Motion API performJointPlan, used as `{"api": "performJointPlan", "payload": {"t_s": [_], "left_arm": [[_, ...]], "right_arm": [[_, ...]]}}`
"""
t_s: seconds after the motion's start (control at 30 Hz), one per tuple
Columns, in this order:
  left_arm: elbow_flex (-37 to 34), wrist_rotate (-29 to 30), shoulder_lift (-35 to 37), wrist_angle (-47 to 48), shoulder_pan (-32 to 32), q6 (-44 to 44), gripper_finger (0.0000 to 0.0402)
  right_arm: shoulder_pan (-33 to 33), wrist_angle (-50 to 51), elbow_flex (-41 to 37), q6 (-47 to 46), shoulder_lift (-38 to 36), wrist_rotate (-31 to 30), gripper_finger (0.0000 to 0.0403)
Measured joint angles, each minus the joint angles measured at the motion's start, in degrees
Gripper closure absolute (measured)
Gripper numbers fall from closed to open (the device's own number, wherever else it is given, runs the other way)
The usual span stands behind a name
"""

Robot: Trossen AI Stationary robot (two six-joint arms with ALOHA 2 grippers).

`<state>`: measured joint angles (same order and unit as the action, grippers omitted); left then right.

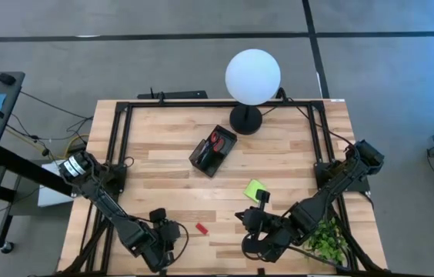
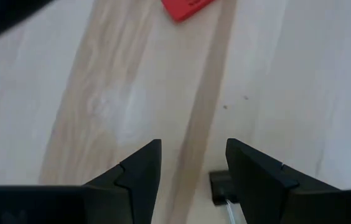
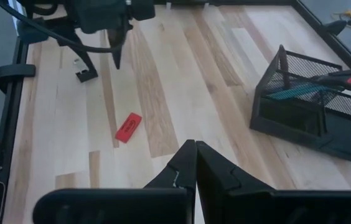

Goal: Pick and place office supplies into organizer
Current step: Put the bottom black binder clip into the black desk organizer

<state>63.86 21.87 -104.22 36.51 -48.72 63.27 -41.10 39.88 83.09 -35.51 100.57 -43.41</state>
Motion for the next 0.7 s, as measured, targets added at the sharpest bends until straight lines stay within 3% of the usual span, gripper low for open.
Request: {"api": "performJointPlan", "payload": {"t_s": [0.27,0.7], "left_arm": [[3.0,-1.8,0.0,-0.4,2.1,-3.4,0.0223],[5.9,0.7,0.0,-2.0,2.0,-3.3,0.0223]], "right_arm": [[0.0,0.1,0.0,0.0,0.0,0.0,0.0403],[2.3,-0.3,0.0,0.0,0.0,0.1,0.0403]]}}
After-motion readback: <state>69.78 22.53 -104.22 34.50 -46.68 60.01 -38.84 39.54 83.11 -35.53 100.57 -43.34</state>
